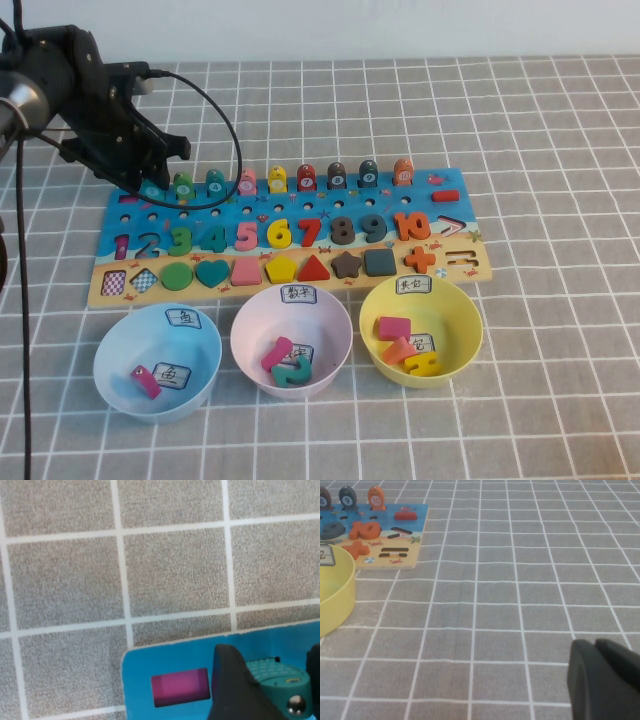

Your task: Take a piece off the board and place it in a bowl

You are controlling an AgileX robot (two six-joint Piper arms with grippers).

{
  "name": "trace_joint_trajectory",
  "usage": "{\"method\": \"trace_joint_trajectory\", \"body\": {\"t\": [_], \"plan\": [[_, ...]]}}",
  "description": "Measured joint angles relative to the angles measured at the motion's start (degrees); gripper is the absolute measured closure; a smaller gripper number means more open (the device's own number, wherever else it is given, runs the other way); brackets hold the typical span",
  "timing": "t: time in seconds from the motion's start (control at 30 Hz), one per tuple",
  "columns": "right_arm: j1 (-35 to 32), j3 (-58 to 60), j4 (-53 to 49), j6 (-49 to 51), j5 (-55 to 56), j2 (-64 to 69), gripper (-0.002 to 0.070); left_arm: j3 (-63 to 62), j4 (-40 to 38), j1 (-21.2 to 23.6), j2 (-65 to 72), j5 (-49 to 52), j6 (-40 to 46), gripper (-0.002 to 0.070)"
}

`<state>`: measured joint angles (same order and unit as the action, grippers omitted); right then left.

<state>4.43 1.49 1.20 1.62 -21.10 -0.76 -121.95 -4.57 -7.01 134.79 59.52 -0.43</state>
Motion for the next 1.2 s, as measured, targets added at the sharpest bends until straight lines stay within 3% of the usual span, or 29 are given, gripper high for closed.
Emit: {"method": "trace_joint_trajectory", "body": {"t": [1.2], "plan": [[0.0, 0.0, 0.0, 0.0, 0.0, 0.0, 0.0694, 0.0, -1.0, 0.0, 0.6, -0.5, 0.0, 0.0405]]}}
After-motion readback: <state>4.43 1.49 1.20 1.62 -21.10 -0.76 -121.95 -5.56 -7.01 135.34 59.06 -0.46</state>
